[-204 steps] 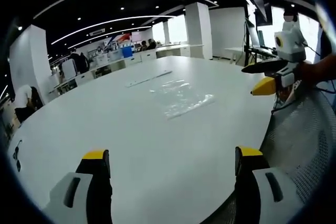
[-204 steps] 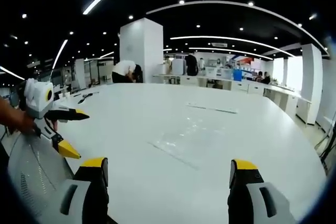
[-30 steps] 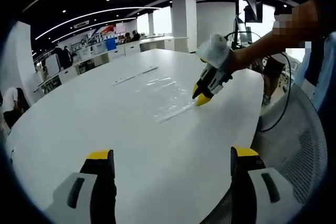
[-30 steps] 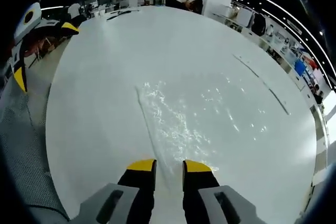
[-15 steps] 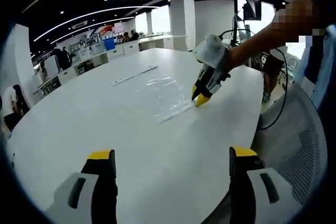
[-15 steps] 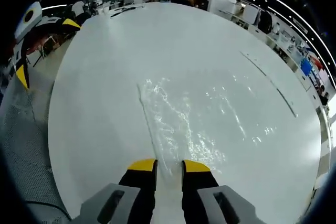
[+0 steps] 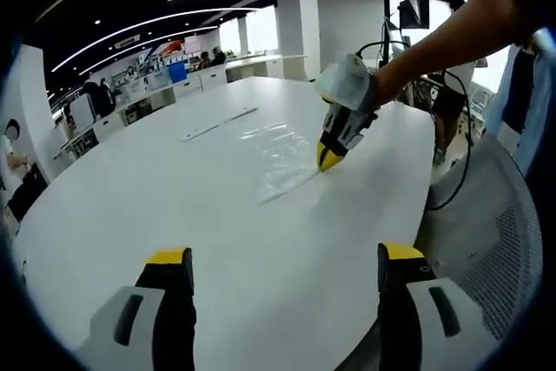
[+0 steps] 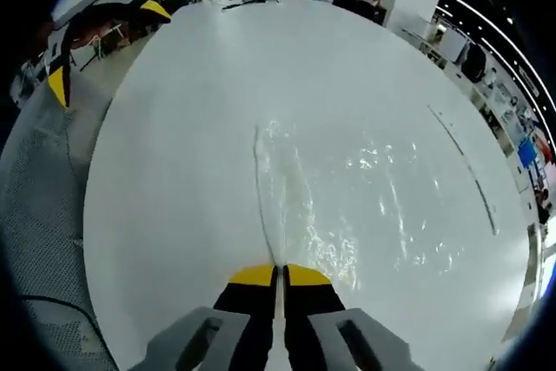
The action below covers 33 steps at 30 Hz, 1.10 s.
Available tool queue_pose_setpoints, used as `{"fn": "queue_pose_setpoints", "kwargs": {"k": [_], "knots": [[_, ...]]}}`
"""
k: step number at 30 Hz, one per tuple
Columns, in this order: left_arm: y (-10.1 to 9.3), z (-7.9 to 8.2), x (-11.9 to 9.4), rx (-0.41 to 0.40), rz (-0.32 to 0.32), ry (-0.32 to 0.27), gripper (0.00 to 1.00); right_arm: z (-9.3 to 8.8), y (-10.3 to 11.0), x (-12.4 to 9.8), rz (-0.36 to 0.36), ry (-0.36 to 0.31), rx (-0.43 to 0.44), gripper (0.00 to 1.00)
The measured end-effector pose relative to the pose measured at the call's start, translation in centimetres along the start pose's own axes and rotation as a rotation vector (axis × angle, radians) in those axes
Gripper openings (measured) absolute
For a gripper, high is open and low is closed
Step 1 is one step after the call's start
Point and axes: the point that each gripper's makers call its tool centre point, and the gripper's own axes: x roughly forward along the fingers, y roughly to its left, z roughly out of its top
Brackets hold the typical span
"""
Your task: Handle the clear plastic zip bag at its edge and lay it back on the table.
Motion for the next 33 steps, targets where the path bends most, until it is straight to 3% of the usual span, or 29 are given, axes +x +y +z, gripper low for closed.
{"fn": "queue_pose_setpoints", "kwargs": {"k": [7, 19, 33], "knots": [[0.2, -0.3, 0.1, 0.010, -0.001, 0.011, 0.85, 0.0, 0.0, 0.0, 0.007, 0.013, -0.084, 0.00], [0.4, -0.4, 0.2, 0.011, -0.006, 0.019, 0.83, 0.3, 0.8, -1.2, 0.051, 0.045, -0.099, 0.00], [0.2, -0.1, 0.8, 0.046, -0.020, 0.022, 0.81, 2.0, 0.2, -4.0, 0.029, 0.032, -0.271, 0.00]]}}
